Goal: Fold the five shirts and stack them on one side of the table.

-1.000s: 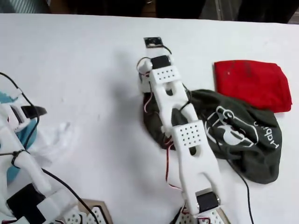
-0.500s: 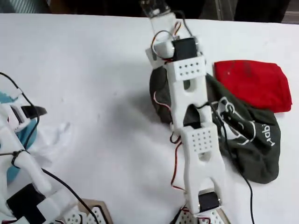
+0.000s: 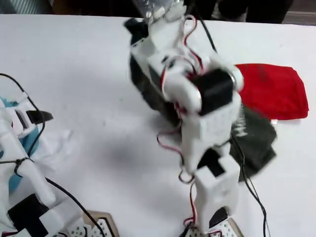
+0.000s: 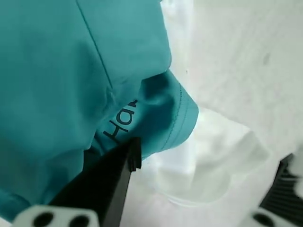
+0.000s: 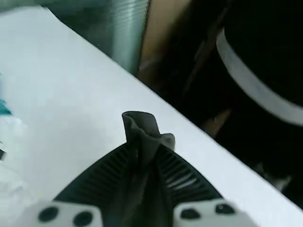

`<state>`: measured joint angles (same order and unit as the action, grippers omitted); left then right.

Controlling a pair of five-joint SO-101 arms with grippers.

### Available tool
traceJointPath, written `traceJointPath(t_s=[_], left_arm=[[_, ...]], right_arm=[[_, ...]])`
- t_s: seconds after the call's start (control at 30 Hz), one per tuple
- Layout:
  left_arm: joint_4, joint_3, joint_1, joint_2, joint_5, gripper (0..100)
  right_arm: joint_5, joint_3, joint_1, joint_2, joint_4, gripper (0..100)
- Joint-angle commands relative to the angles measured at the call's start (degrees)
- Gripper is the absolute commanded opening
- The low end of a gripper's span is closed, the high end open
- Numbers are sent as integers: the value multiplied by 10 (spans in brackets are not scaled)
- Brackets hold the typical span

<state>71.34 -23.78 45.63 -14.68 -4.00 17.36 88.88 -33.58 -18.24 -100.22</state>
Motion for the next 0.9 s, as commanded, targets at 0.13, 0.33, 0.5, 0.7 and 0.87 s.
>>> traceJointPath(t_s=[0.13,0.33,0.5,0.7,0.87], left_arm=[[-6,0,-57,-27,-5,437],[24,4,-101,-27,-5,437],[21,4,-193,-27,-5,437],[-24,12,-345,-23,-3,438],[-159,10,-435,-21,6,438]], right_arm=[[5,22,-9,126,-12,19],[5,22,109,133,-11,19],[5,-11,197,134,-11,19],[5,-35,289,139,-11,19],[5,-34,307,139,-11,19]])
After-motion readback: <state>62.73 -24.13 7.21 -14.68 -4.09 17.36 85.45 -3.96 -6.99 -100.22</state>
